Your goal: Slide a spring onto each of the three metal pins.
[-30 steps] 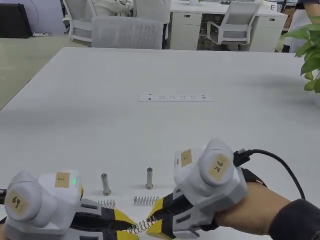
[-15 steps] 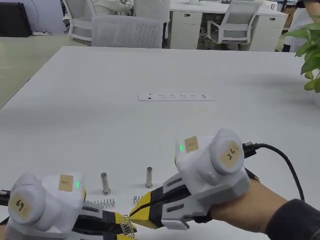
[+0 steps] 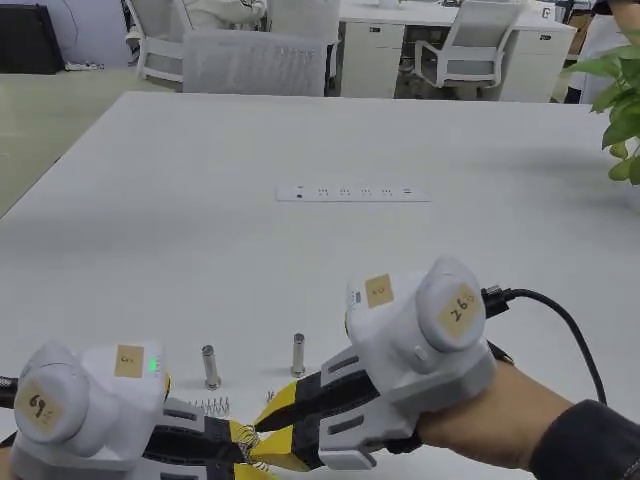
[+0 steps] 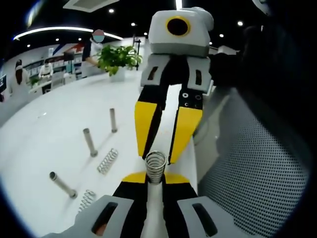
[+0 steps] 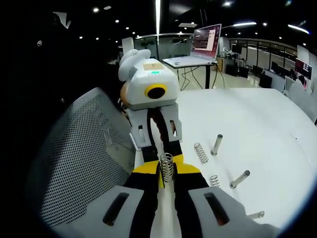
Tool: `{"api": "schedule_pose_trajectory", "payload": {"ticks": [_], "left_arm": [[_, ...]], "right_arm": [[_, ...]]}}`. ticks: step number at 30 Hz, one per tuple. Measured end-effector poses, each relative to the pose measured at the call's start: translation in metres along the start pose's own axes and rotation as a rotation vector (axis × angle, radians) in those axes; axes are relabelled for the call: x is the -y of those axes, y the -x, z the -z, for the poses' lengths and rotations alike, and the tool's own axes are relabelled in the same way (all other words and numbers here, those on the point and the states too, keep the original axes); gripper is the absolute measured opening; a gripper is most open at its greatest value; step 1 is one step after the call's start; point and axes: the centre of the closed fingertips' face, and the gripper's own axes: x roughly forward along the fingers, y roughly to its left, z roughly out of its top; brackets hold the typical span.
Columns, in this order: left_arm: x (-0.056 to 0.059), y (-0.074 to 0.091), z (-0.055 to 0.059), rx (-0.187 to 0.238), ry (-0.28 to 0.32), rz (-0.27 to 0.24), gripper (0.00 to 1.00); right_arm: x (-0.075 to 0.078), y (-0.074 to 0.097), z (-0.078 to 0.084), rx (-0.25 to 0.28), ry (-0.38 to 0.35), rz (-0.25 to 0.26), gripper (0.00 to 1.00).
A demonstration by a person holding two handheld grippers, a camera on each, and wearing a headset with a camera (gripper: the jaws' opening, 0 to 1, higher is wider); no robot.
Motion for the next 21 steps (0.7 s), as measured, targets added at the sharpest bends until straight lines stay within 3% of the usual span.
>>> {"api": "schedule_pose_trajectory", "payload": {"ticks": [12,21], "left_arm": [[0.0058,-0.0021,-0.0075,0.002,-0.023,0.019,0.03],[-0.0003,0.0008,-0.0080,0.025,-0.004,-0.008,0.03]], "right_arm": [[-0.0036,-0.0060,0.0035,-0.026,0.038,-0.011,0.08],[0.0019,-0.0018,0.0028,-0.020,0.029,0.012,0.07]]}}
